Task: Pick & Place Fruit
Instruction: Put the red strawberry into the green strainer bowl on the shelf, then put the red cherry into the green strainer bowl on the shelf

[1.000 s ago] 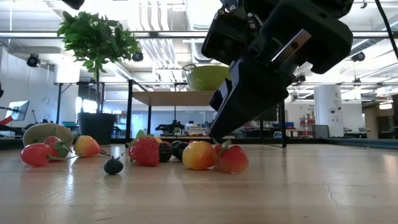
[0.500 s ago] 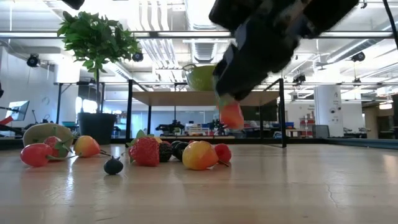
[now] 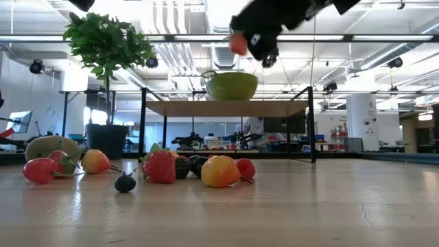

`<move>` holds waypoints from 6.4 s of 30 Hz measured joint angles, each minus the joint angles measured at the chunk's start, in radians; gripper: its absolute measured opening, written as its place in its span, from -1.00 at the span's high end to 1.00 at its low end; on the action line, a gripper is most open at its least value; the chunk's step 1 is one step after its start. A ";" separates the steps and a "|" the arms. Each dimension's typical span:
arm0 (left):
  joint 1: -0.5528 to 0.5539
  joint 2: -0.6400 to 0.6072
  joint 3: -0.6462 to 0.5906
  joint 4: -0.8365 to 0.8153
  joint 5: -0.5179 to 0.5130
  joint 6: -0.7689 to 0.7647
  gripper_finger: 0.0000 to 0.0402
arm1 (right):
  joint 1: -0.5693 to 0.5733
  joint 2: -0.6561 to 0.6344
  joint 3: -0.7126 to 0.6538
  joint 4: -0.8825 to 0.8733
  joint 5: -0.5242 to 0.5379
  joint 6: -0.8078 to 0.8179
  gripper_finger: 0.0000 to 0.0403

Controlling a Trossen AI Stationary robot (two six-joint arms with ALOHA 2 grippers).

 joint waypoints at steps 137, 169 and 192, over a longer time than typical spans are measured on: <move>-0.237 0.451 0.137 -0.210 0.060 -0.088 -0.09 | -0.168 -1.326 -0.626 -0.379 0.204 0.034 0.76; -0.437 0.998 0.170 -0.129 -0.021 -0.333 -0.05 | -0.168 -1.327 -0.626 -0.379 0.204 0.033 0.31; -0.438 1.218 0.195 -0.085 -0.036 -0.394 0.19 | -0.168 -1.327 -0.626 -0.379 0.205 0.034 0.02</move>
